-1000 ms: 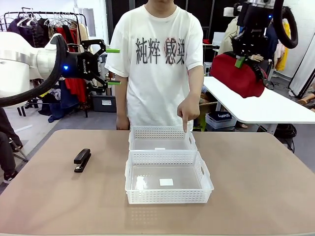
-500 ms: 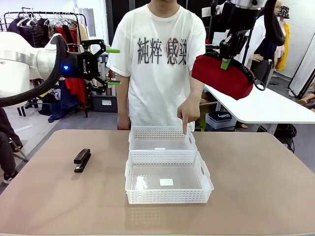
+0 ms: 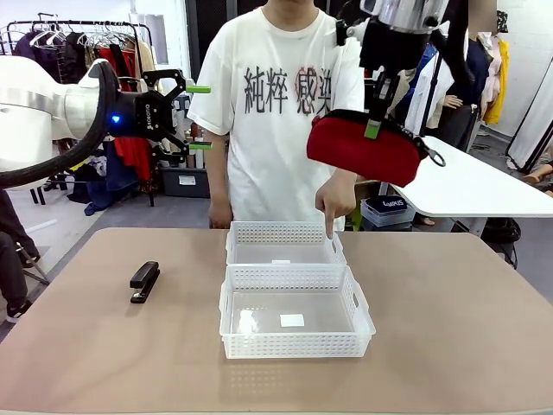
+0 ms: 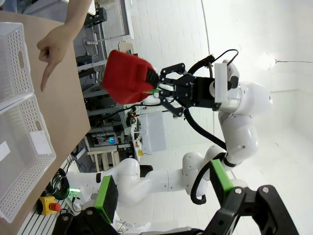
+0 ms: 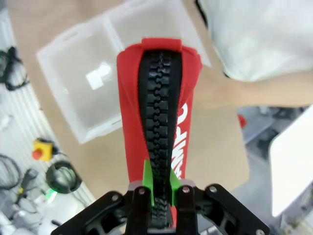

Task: Distribute items into two baskets.
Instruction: Move the picked Pencil pouch towards the Organizing basket indicated by the person, stopping as directed.

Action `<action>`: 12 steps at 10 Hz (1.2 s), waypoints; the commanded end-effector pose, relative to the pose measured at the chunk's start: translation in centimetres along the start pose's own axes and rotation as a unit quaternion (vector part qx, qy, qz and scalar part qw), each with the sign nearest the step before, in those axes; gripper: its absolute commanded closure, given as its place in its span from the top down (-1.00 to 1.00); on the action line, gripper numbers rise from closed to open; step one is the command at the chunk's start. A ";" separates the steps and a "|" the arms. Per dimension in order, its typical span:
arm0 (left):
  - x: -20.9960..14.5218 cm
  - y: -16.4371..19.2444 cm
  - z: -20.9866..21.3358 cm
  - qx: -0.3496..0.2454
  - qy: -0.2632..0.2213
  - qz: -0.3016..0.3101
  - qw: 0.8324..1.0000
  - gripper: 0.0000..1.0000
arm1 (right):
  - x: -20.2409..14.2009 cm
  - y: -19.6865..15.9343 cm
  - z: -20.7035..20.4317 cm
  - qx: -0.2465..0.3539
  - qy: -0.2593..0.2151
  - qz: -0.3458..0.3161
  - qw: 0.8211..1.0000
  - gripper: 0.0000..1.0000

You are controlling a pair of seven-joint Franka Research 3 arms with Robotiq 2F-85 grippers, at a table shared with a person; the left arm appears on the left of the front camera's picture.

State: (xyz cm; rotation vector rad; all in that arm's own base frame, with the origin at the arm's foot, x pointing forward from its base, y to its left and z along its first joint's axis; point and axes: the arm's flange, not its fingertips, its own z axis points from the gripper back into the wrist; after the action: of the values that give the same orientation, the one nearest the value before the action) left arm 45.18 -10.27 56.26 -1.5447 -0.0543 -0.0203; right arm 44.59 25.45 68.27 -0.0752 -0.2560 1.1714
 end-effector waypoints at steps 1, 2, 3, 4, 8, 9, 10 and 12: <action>0.0 -0.2 0.0 -0.001 -0.001 -0.002 1.000 1.00 | -0.2 0.8 -1.3 0.014 -0.015 0.063 0.998 -1.00; 0.0 -0.2 0.0 -0.001 -0.001 -0.002 1.000 1.00 | 0.1 1.2 -1.9 0.025 -0.018 0.093 0.995 -1.00; 0.0 -0.2 0.0 -0.001 -0.001 -0.002 1.000 1.00 | 0.5 1.8 -2.7 0.035 -0.019 0.126 0.991 -1.00; 0.0 -0.2 0.0 -0.001 -0.001 -0.002 1.000 1.00 | 0.7 2.3 -3.2 0.043 -0.016 0.150 0.988 -1.00; 0.0 -0.2 0.0 -0.001 -0.001 -0.002 1.000 1.00 | 1.0 3.8 -3.9 0.060 -0.019 0.195 0.979 -1.00; 0.0 -0.2 0.0 -0.001 -0.001 -0.002 1.000 1.00 | 1.0 3.6 -3.6 0.058 -0.022 0.187 0.980 -1.00; 0.0 -0.2 0.0 -0.001 -0.001 -0.002 1.000 1.00 | 1.8 3.4 -3.9 0.055 -0.005 0.179 0.982 -1.00; 0.0 -0.2 0.0 -0.001 -0.001 -0.002 1.000 1.00 | 1.8 3.4 -3.9 0.055 -0.005 0.179 0.982 -1.00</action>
State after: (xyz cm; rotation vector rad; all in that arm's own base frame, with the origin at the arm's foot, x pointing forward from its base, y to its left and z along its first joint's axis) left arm 45.18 -10.27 56.26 -1.5447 -0.0544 -0.0202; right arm 43.20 28.78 63.98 -0.0106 -0.1886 1.5433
